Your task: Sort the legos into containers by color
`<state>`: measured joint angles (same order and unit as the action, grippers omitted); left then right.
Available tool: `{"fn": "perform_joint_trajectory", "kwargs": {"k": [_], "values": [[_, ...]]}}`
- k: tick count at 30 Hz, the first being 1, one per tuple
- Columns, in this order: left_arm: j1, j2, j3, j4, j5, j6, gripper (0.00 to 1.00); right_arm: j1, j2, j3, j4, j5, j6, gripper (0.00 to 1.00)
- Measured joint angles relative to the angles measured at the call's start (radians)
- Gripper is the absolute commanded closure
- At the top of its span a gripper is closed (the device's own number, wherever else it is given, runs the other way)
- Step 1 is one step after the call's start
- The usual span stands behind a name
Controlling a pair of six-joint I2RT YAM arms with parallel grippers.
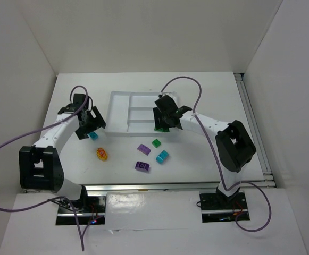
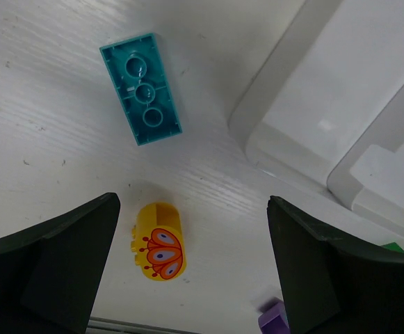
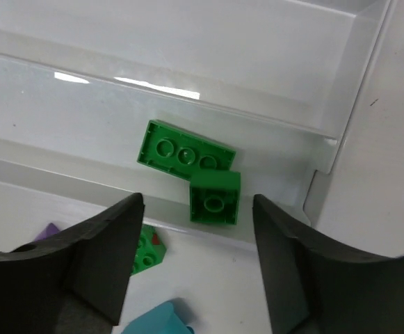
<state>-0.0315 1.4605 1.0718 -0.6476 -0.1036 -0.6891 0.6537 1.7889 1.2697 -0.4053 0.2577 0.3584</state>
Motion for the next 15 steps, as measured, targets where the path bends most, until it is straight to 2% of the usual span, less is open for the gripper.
{"fn": "perform_joint_trajectory", "kwargs": {"k": [1,4,9,15], "values": [[0.002,0.014,-0.005,-0.003,0.008,0.000,0.00,-0.004,0.000,0.002,0.006,-0.005,0.000,0.18],[0.002,0.040,-0.009,-0.003,0.012,-0.004,0.00,-0.016,0.000,0.009,0.020,-0.009,0.001,0.18],[0.012,0.072,-0.002,-0.001,-0.019,-0.019,0.06,-0.022,-0.013,0.013,0.023,0.003,0.001,0.18],[0.034,0.175,0.017,0.011,-0.053,-0.027,0.07,-0.033,-0.167,-0.049,0.025,0.019,0.001,0.18]]}}
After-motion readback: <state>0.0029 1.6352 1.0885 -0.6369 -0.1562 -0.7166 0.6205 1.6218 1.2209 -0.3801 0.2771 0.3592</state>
